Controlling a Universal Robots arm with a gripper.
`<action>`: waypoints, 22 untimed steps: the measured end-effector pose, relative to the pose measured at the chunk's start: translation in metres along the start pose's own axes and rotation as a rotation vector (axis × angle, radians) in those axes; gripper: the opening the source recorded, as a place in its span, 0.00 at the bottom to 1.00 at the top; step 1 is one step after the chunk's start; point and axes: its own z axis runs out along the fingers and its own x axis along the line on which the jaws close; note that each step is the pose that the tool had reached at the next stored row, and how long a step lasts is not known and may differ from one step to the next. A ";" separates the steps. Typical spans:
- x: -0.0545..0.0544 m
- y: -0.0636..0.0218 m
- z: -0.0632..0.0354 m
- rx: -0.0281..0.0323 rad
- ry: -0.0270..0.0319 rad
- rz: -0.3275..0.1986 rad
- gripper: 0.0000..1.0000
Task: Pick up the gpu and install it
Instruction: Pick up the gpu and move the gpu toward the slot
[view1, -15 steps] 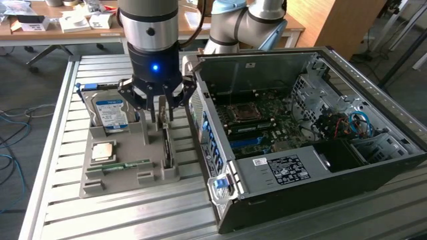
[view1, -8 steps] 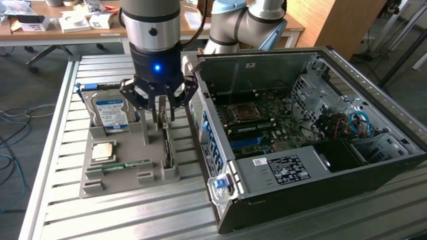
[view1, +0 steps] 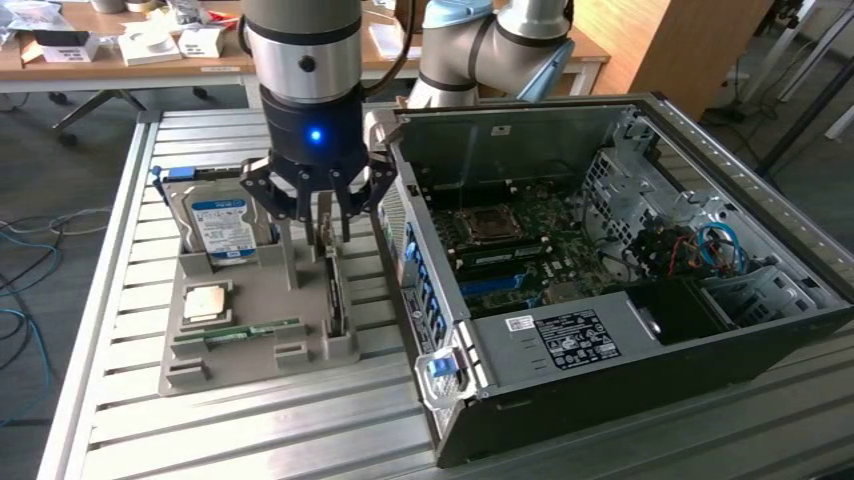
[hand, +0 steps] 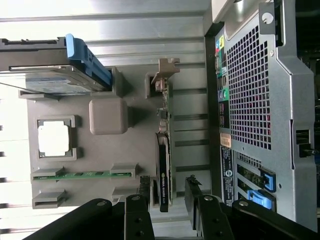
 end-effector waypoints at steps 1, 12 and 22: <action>0.000 0.0000 0.0000 0.0000 0.0000 0.000 0.42; 0.000 -0.0001 0.0029 0.0001 0.0001 0.000 0.42; 0.000 -0.0002 0.0052 0.0000 -0.0001 0.000 0.42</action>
